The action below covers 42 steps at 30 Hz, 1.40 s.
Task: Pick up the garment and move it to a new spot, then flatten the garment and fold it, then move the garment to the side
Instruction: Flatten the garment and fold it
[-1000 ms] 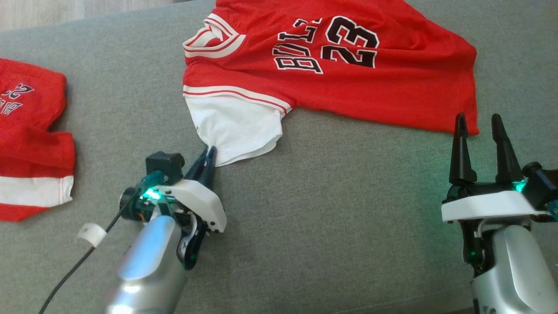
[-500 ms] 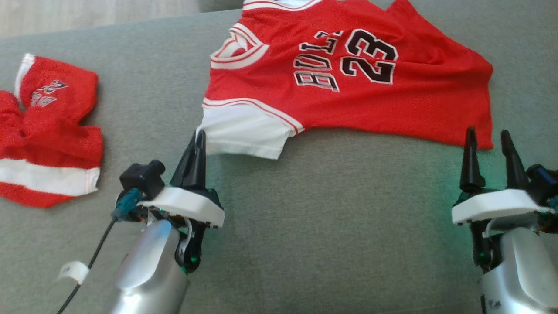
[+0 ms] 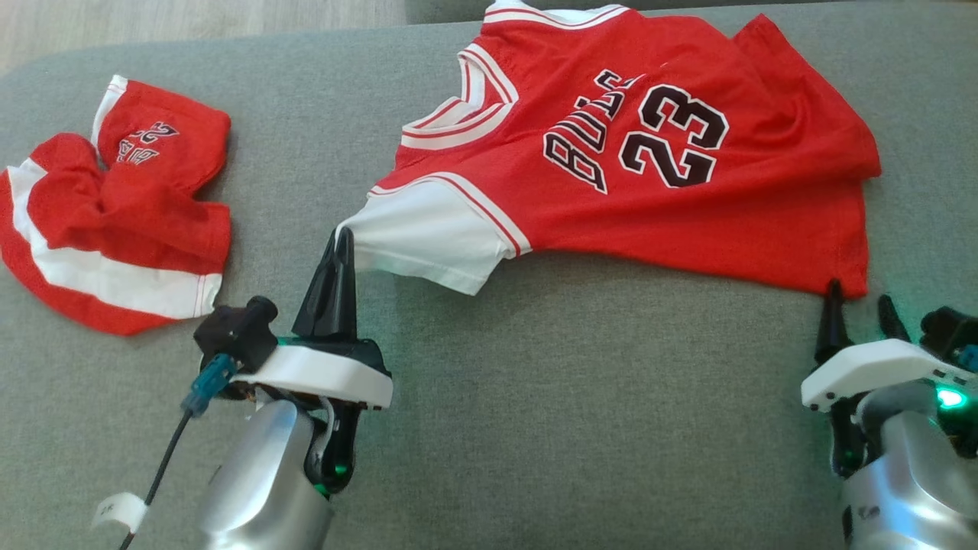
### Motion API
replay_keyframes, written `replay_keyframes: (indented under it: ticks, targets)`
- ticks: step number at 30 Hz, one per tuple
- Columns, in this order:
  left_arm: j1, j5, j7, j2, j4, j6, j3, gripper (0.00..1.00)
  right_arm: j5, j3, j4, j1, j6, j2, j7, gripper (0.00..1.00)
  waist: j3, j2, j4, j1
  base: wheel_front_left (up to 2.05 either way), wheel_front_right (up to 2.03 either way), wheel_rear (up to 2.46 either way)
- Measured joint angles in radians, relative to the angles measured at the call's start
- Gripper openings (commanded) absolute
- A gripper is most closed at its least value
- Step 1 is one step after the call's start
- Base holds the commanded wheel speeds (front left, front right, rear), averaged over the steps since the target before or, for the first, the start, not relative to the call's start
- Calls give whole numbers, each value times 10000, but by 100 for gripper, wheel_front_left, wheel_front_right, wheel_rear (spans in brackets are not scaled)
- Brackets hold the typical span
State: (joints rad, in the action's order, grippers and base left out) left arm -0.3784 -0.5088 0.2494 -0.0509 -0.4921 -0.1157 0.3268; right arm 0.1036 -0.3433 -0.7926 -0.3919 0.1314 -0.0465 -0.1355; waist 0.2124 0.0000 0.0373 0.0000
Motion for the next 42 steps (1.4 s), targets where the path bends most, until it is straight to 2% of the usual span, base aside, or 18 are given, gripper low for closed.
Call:
replay_keyframes:
  ticks: [7,8,10,16,21,26,27,30,38,42]
  targets:
    - [207,15,0,23,159,-4,2,0,316,-54,-1559,-842,0,-52,-652,100,-14,0,62,-1,0,0,0]
    - [233,15,0,23,159,-6,-6,0,351,-21,-1745,-967,0,-65,-719,98,-7,0,66,-1,0,0,0]
    - [265,96,0,25,163,-65,-38,0,387,86,-2071,-1197,0,-111,-813,0,5,0,64,0,0,0,0]
    - [376,-374,0,58,378,-79,-585,0,957,930,-2552,-1572,0,-102,-1039,0,-123,0,-21,0,0,0,0]
    - [483,-372,2,33,790,-81,-1066,0,1438,1718,-1693,-1570,0,-63,-1116,0,-393,0,-203,0,0,0,0]
    - [695,-694,12,-125,1572,-88,-1304,0,1569,2472,295,-1568,0,-73,-1127,0,-756,0,-421,-1,0,0,0]
    - [695,-694,12,-125,1572,-88,-1304,0,1569,2472,295,-1568,0,-73,-1127,0,-756,0,-421,-1,0,0,0]
    - [576,-932,-153,-483,2656,-59,-1620,0,1108,2788,2217,-1554,0,-69,-819,0,-1089,0,-467,0,0,0,0]
    - [-438,-1193,-1266,-832,5576,709,-2092,0,627,3032,6374,-1558,0,-347,1049,0,-1792,0,-556,-1,0,0,0]
    - [-573,-1406,-2054,-1047,6939,1081,-2299,0,619,3039,7963,-1558,0,-531,1985,0,-2101,0,-667,-1,0,0,0]
